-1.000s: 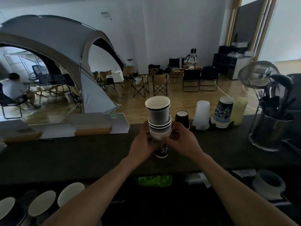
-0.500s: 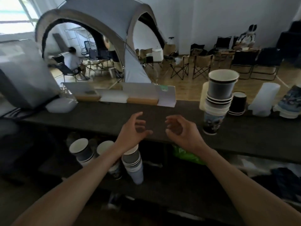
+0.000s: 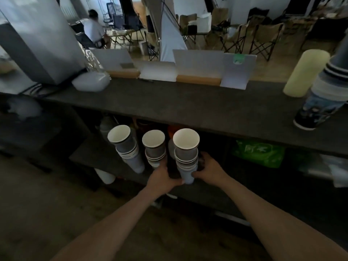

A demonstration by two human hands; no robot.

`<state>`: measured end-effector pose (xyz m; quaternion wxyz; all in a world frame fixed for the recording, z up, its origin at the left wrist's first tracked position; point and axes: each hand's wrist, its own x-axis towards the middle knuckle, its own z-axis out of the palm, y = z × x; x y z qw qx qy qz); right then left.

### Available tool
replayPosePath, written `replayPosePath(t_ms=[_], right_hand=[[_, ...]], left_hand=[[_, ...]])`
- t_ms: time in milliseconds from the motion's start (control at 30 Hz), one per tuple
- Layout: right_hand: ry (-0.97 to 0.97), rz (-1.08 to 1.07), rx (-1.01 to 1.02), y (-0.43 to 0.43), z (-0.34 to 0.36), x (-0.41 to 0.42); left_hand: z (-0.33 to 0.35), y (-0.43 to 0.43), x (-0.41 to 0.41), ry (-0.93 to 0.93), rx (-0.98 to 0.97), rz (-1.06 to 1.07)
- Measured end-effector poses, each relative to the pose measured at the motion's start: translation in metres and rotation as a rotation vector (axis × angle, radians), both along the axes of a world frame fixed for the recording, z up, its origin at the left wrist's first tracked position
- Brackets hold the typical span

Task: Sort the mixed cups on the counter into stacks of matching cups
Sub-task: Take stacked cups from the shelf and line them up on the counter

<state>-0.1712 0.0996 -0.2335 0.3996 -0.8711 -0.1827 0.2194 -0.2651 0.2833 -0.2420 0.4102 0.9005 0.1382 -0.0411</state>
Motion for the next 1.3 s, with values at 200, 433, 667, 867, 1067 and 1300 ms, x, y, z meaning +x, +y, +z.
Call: replayPosePath(t_ms=[200,433,667,867,1067,1300], right_hand=[[-0.021,-0.004,0.008,0.017,-0.024,-0.006],[-0.094,-0.113,0.055,0.004,-0.004,-0.023],[-0.317,-0.024,0.106,-0.016,0.132,-0.027],[-0.519,-0.091,0.266,-0.046,0.238,0.015],[-0.592,-0.243,0.336,-0.075,0.275,0.053],[-0.476,-0.379,0.303,-0.11,0.246,0.083]], left_hand=[[-0.045,-0.011,0.025,-0.131,-0.189,0.004],[-0.026,-0.015,0.022,-0.226,-0.12,-0.025],[0.11,-0.015,0.028,-0.298,-0.015,-0.047],[0.241,-0.026,0.073,-0.471,0.002,-0.188],[0.296,-0.061,0.138,-0.47,-0.035,-0.3],[0.265,-0.115,0.198,-0.343,-0.076,-0.397]])
